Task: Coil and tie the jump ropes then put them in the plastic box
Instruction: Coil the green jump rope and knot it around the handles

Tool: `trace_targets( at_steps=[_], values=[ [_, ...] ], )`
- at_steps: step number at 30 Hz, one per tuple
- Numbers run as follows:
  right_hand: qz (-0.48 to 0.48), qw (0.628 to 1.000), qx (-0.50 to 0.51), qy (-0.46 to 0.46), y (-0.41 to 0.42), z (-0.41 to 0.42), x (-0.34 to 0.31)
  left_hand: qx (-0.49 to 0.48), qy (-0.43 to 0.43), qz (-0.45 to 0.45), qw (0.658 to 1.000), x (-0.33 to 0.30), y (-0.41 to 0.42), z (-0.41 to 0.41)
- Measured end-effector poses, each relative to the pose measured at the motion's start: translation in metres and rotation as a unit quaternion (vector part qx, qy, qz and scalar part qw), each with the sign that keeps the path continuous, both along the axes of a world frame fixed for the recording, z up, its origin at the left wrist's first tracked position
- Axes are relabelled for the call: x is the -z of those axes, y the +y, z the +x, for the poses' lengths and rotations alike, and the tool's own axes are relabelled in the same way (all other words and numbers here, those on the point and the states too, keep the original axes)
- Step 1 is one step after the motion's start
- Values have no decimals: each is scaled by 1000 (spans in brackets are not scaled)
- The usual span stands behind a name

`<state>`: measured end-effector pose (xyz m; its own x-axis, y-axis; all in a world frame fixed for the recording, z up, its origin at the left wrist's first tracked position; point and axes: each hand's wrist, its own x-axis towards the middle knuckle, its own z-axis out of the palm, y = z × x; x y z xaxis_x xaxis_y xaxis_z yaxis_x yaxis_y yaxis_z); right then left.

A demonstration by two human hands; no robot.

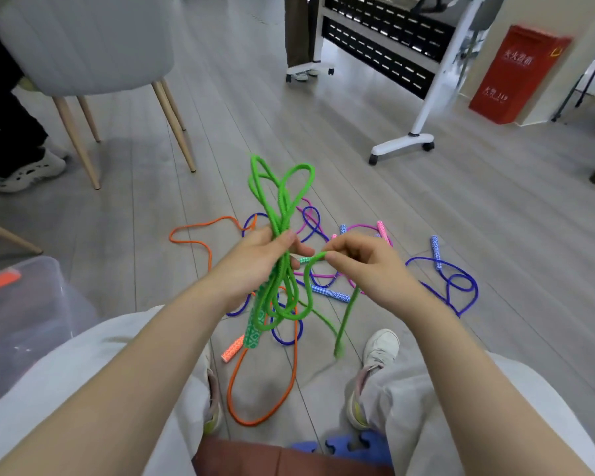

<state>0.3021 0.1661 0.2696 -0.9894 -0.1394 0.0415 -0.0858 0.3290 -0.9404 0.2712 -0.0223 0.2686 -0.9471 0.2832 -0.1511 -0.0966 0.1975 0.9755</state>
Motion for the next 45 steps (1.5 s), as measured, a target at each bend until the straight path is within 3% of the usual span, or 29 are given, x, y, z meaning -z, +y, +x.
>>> trace_targets(
  at_steps=[3,10,20,23,28,32,36,38,42,45],
  values=[
    [9,1000,-4,10,-4,0,4,23,13,-30,999,1,5,6],
    [-40,999,-23,16,-14,4,12,83,-55,30,995,5,12,13],
    [41,999,14,19,-2,2,16,148,-115,39,982,6,7,8],
    [12,1000,-7,-17,0,1,12,142,-94,18,985,5,7,8],
    [-66,995,-36,-68,5,0,4,142,-86,101,981,2,1,6],
    [-22,997,-3,-80,13,-5,6,136,-100,170,971,-7,-2,6],
    [133,975,-82,-157,17,-3,19,138,-85,202,966,-9,-7,4],
    [162,968,-94,-167,15,-3,25,126,-82,225,963,-11,-8,3],
    [122,980,9,-156,21,-9,22,84,-60,208,973,-11,-13,-2],
    [-11,985,106,-134,24,-10,10,92,-16,116,989,-5,-18,-6]
  ],
)
